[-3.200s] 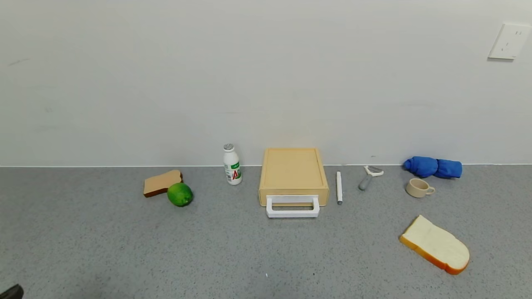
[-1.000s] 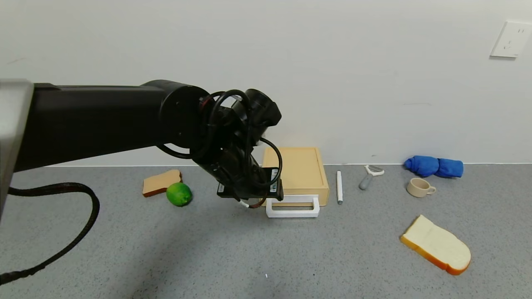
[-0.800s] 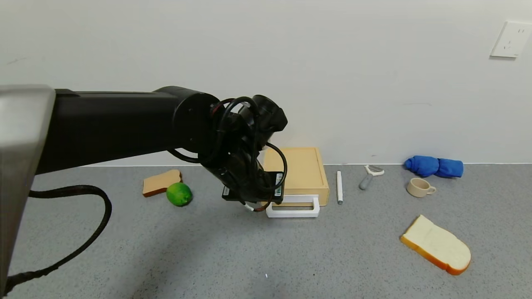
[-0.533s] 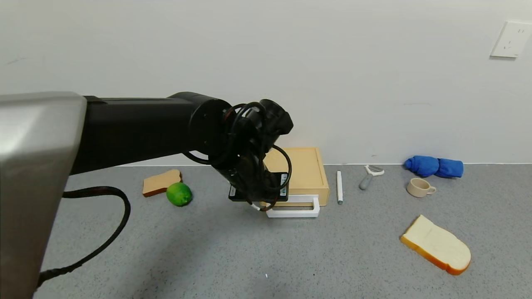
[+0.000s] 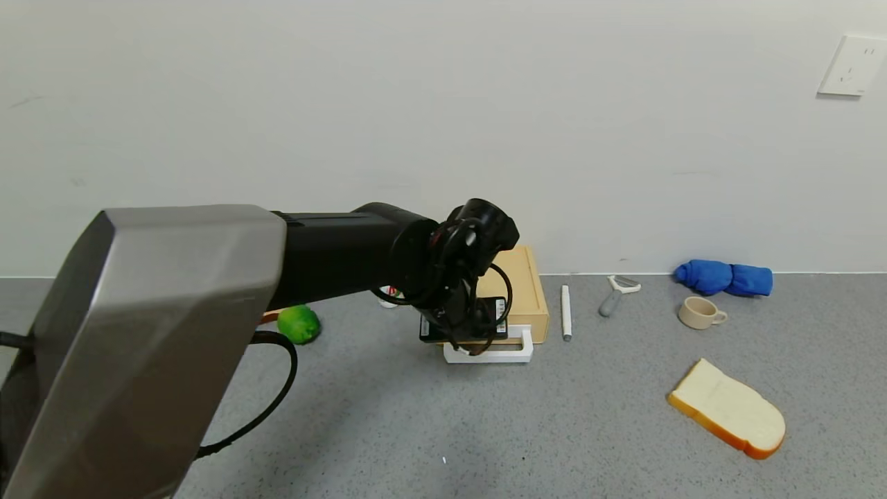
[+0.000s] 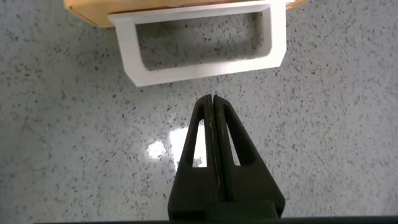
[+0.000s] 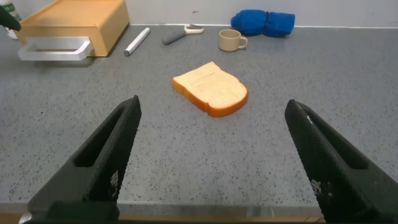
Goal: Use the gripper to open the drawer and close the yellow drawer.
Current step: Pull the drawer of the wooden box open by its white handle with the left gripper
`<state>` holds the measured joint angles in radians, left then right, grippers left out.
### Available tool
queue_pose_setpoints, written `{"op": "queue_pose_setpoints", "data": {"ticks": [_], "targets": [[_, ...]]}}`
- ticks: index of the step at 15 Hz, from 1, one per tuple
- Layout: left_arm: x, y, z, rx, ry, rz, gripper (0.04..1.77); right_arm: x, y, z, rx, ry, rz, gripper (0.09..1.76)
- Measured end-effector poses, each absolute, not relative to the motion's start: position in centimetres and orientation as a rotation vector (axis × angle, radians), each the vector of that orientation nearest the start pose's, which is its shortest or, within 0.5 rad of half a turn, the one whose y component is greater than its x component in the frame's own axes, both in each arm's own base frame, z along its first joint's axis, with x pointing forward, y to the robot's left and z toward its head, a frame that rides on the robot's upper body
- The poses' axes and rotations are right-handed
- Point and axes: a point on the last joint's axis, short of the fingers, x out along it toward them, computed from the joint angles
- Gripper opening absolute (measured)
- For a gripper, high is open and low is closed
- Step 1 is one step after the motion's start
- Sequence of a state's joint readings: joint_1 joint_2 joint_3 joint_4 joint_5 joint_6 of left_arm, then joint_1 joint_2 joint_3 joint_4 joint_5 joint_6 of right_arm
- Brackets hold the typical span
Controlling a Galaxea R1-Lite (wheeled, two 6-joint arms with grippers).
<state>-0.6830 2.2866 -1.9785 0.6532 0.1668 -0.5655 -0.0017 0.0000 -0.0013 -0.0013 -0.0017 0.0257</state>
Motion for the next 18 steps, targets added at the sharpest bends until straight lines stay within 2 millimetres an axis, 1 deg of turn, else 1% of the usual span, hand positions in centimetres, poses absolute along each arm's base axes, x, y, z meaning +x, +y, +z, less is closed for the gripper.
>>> {"op": "queue_pose_setpoints", "data": {"ticks": [5, 10, 14, 18], "targets": [[36.0, -28.5, 14.0, -0.115, 0.94, -0.159, 0.11, -2.3, 0.0, 7.6, 0.026, -0.003, -0.003, 1.7], [36.8, -28.6, 12.6, -0.114, 0.935, -0.149, 0.11, -2.3, 0.0, 7.6, 0.026, -0.003, -0.003, 1.7], [38.0, -27.9, 11.6, -0.123, 0.93, -0.116, 0.11, -2.3, 0.0, 7.6, 0.026, -0.003, -0.003, 1.7], [38.4, -27.6, 10.9, -0.121, 0.94, -0.104, 0.11, -2.3, 0.0, 7.6, 0.026, -0.003, -0.003, 1.7]]}}
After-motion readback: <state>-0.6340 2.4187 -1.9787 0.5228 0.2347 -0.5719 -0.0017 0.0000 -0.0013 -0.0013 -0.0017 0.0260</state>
